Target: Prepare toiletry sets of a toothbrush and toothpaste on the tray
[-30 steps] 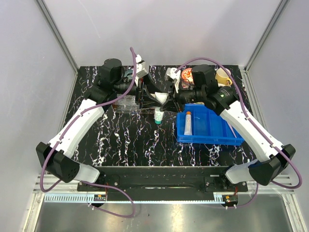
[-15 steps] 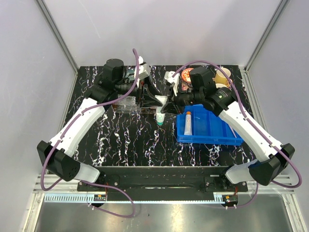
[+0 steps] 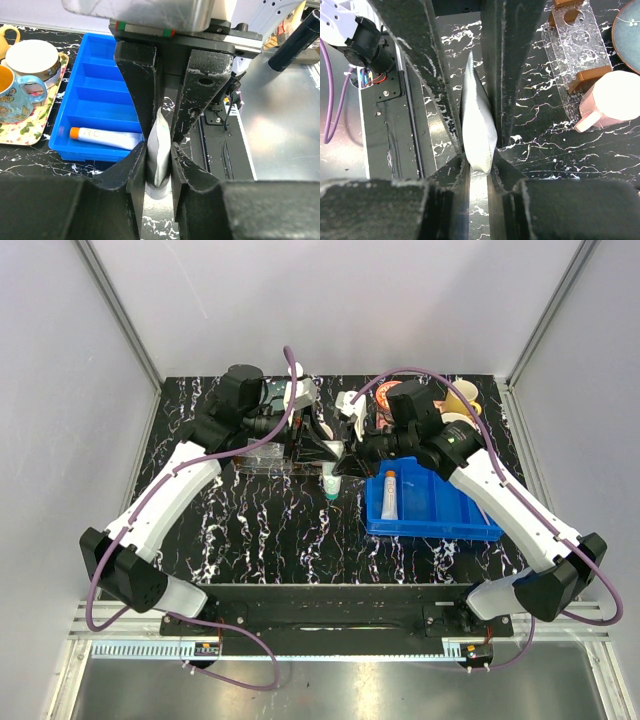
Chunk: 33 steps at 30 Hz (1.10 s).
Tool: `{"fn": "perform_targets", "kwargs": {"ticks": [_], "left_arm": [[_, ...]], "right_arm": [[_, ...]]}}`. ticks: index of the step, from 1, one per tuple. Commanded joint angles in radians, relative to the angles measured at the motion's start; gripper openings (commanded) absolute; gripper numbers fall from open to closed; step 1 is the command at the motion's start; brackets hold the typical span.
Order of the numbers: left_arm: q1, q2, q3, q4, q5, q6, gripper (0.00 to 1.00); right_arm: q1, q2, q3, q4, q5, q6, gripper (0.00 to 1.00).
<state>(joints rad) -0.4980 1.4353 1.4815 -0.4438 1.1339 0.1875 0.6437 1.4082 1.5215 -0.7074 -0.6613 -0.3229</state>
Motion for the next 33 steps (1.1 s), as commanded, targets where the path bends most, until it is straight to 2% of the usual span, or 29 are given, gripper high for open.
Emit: {"fn": "perform_targets", "kwargs": {"ticks": [1,5,6,11,14,15,18,19,22,26,33], "left_arm": [[-0.004,-0.012,0.049,0.002,0.0,0.032,0.23],[-0.004,-0.012,0.048,-0.009,0.001,0.041,0.1],[-0.005,-0.012,0.046,-0.01,0.003,0.044,0.01],[-0.004,-0.021,0.037,-0.016,0.0,0.052,0.0],[-0.002,-0.041,0.023,-0.018,-0.037,0.067,0.0],[0.004,-0.045,0.022,-0.018,-0.054,0.067,0.0],[0.021,-0.062,0.008,-0.004,-0.086,0.055,0.0],[0.029,-0.068,0.0,0.022,-0.091,0.046,0.0],[0.067,-0.101,-0.046,0.106,-0.106,-0.006,0.0],[0.114,-0.145,-0.118,0.206,-0.141,-0.072,0.0],[0.225,-0.213,-0.248,0.427,-0.322,-0.16,0.0]], "right_arm": [[0.013,-0.002,0.006,0.009,0.02,-0.024,0.0],[0.011,-0.005,0.006,0.009,0.034,-0.028,0.0],[0.013,-0.005,0.008,0.006,0.035,-0.028,0.0],[0.013,-0.005,0.006,0.002,0.069,-0.03,0.0],[0.013,-0.011,0.0,0.0,0.115,-0.034,0.16],[0.013,-0.012,-0.001,0.002,0.126,-0.033,0.24],[0.013,-0.017,-0.004,0.0,0.16,-0.03,0.37],[0.013,-0.015,-0.004,0.002,0.167,-0.025,0.45],[0.013,-0.018,-0.014,0.006,0.215,-0.019,0.58],[0.013,-0.029,-0.03,0.022,0.259,-0.016,0.66],[0.011,-0.04,-0.066,0.068,0.385,-0.025,0.67]]}}
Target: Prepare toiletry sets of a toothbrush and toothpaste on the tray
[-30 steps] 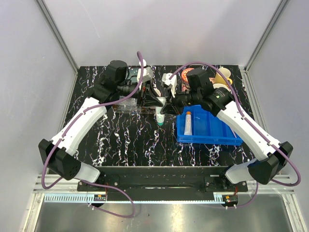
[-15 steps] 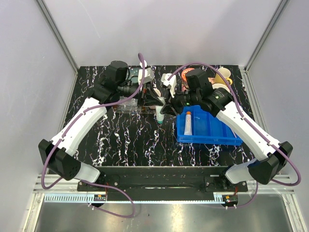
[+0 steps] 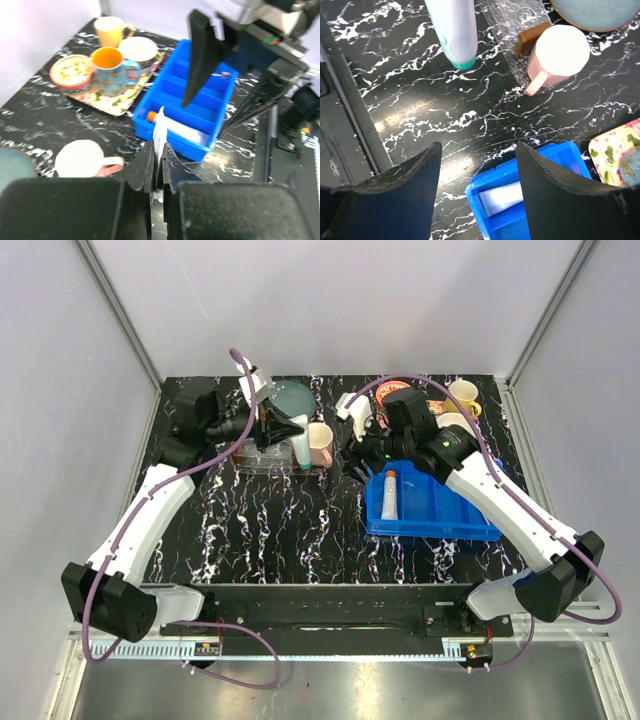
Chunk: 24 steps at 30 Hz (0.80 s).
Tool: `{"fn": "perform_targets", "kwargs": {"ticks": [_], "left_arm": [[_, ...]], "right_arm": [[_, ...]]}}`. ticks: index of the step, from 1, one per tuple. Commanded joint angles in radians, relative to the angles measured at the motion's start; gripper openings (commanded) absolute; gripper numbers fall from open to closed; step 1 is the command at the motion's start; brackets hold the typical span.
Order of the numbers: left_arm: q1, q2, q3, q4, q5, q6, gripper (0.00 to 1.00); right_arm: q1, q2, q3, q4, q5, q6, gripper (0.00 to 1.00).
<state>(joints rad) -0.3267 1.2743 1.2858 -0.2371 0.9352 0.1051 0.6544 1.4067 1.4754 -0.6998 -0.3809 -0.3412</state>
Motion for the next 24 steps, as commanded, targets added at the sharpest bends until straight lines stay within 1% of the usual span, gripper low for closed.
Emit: {"fn": "perform_targets", "kwargs": {"ticks": [1,5,8,11,12,13,14,15,19,22,24], "left_arm": [[0.064,-0.059,-0.066,0.269,-0.142,-0.085,0.0],[0.1,-0.059,-0.123,0.343,-0.254,-0.085,0.0],[0.11,-0.046,-0.144,0.38,-0.366,-0.062,0.0],[0.126,-0.021,-0.163,0.432,-0.443,-0.062,0.0],[0.13,-0.015,-0.167,0.452,-0.488,-0.062,0.0],[0.135,-0.009,-0.18,0.462,-0.499,-0.061,0.0],[0.143,0.0,-0.187,0.476,-0.539,-0.061,0.0],[0.147,0.005,-0.197,0.51,-0.55,-0.064,0.0],[0.169,0.036,-0.226,0.555,-0.592,-0.082,0.0],[0.183,0.063,-0.238,0.584,-0.59,-0.085,0.0],[0.19,0.08,-0.243,0.611,-0.559,-0.079,0.0]], "right_arm": [[-0.001,-0.041,-0.027,0.068,0.126,-0.005,0.67],[-0.01,-0.041,-0.05,0.086,0.181,0.004,0.66],[-0.025,-0.057,-0.07,0.105,0.214,0.01,0.66],[-0.061,-0.072,-0.089,0.123,0.231,0.019,0.66],[-0.073,-0.075,-0.092,0.126,0.237,0.025,0.66],[-0.102,-0.077,-0.095,0.126,0.241,0.03,0.65],[-0.119,-0.08,-0.104,0.128,0.244,0.033,0.65],[-0.134,-0.084,-0.112,0.132,0.243,0.04,0.65],[-0.254,-0.121,-0.177,0.183,0.226,0.062,0.64],[-0.3,-0.153,-0.243,0.235,0.228,0.076,0.64],[-0.334,-0.184,-0.306,0.284,0.229,0.088,0.63]]}}
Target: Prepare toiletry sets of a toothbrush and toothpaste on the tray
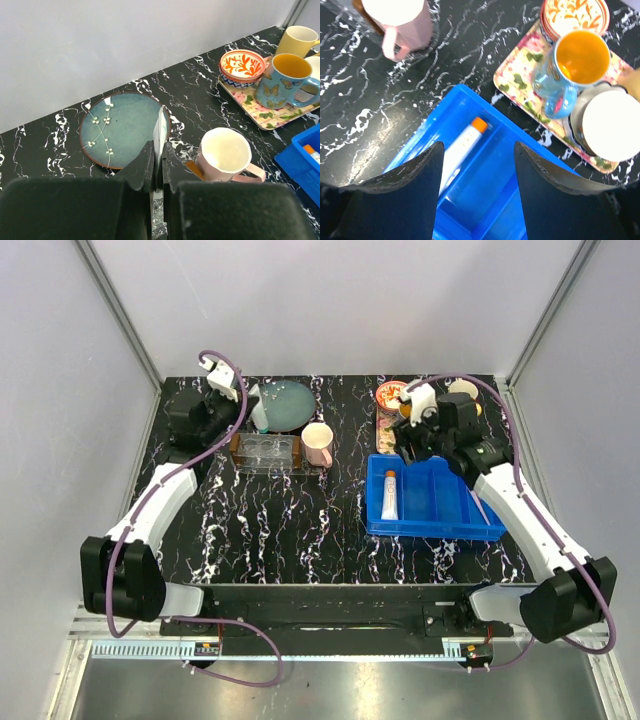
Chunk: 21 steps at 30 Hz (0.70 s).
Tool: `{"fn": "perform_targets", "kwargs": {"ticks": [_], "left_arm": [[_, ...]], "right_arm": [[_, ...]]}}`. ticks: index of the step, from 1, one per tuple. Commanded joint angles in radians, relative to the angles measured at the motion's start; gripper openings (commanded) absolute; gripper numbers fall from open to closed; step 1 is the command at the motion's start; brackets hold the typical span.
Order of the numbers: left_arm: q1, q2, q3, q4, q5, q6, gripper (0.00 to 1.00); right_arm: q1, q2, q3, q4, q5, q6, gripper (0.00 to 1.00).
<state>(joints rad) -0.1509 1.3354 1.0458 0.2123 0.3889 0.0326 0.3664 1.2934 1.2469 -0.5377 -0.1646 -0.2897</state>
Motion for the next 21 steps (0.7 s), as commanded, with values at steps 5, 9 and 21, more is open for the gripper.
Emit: {"fn": "perform_targets", "kwargs": {"ticks": [5,9,21], "left_arm": [[0.022,0.056,0.014,0.179,0.086,0.026,0.0],[0.031,0.082,0.031,0.173,0.125,0.043,0.0],[0.059,0.107,0.059,0.114,0.229,0.092,0.0]], "right_arm": [[-0.099,-0.112,-0.194,0.211,-0.01,0.041,0.63],[-0.155,-0.126,-0.24,0.254,-0.041,0.046,0.63],[-0.192,-0.134,-0.287,0.297,-0.079,0.007,0.62]]}}
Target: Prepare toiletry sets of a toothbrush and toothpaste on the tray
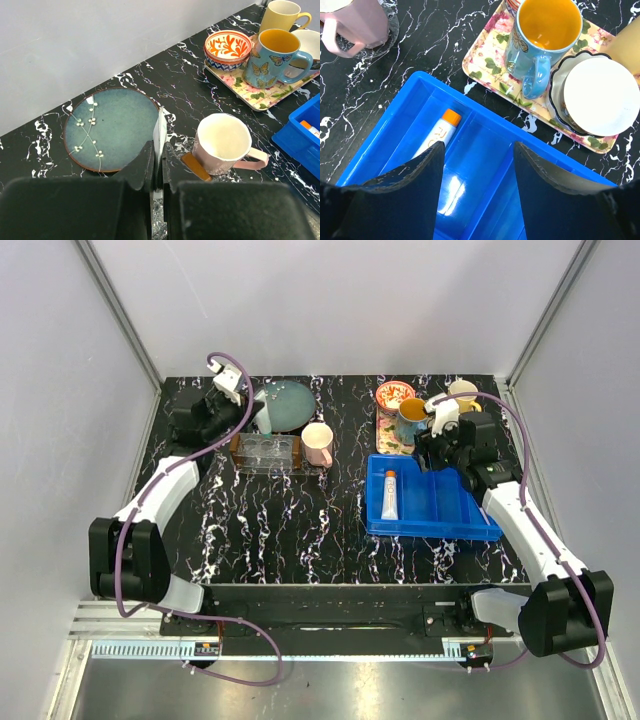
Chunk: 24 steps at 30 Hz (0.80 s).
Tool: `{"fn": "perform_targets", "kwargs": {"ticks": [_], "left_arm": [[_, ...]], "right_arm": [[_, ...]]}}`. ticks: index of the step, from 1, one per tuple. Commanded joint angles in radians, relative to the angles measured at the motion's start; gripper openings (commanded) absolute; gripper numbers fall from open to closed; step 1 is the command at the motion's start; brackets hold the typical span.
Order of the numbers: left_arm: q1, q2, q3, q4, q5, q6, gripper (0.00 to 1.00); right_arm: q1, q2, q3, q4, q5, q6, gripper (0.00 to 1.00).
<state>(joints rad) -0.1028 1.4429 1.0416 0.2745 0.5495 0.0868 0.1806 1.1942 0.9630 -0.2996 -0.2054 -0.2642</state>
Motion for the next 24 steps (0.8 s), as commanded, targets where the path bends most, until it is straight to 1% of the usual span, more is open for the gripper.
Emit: {"fn": "perform_targets", "kwargs": {"ticks": [1,8,15,24], "left_arm": [[0.014,0.001,0.066,0.048,0.075,0.042,0.0],[0.026,0.017,0.06,0.061,0.101,0.031,0.0],[0.043,0.039,0.021,0.103,0.101,0.033,0.0],[0.052,0.071,0.021,0.114,0.145,0.034,0.0]], "right_arm": [[-0.006,-0.036,-0.004,0.06,-0.043,-0.017,0.62],[-0.015,-0.058,-0.027,0.059,-0.065,-0.021,0.62],[-0.026,-0.044,-0.03,0.06,-0.065,-0.029,0.62],[-0.026,-0.028,-0.033,0.059,-0.069,-0.04,0.62]]}}
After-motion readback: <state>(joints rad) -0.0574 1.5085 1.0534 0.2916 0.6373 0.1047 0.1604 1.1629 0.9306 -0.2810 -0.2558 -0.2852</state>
